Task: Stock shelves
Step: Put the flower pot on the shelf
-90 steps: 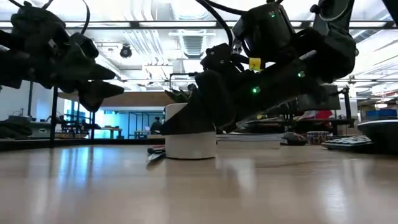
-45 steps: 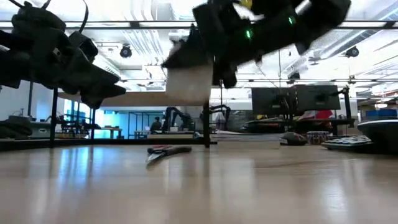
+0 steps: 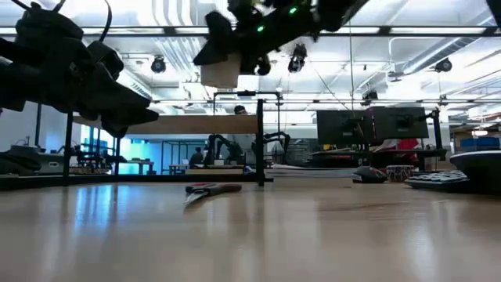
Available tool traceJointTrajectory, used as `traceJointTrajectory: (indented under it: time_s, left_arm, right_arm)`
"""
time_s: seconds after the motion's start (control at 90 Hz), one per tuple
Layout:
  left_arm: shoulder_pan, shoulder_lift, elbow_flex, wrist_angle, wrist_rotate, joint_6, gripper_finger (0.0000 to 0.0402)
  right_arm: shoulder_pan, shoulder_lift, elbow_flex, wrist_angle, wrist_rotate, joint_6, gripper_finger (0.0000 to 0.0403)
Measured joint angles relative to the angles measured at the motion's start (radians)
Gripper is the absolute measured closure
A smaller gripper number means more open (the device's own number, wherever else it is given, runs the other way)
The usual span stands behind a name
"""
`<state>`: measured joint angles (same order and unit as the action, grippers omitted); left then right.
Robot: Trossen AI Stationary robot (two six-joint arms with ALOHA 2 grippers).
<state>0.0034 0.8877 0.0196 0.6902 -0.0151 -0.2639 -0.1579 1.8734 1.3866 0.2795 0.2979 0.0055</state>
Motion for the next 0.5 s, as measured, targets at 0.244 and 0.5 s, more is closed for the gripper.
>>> traceJointTrajectory:
  time_s: [0.244,0.5]
  left_arm:
    - [0.000,0.005,0.000,0.007,0.000,-0.007,0.0232]
    - [0.000,0.007,0.000,0.010,-0.001,-0.007,0.0244]
  right_arm:
    - [-0.098,0.084,0.097,0.001,-0.091,0.022,0.0073]
    - [-0.148,0.140,0.132,-0.019,-0.097,0.036,0.0072]
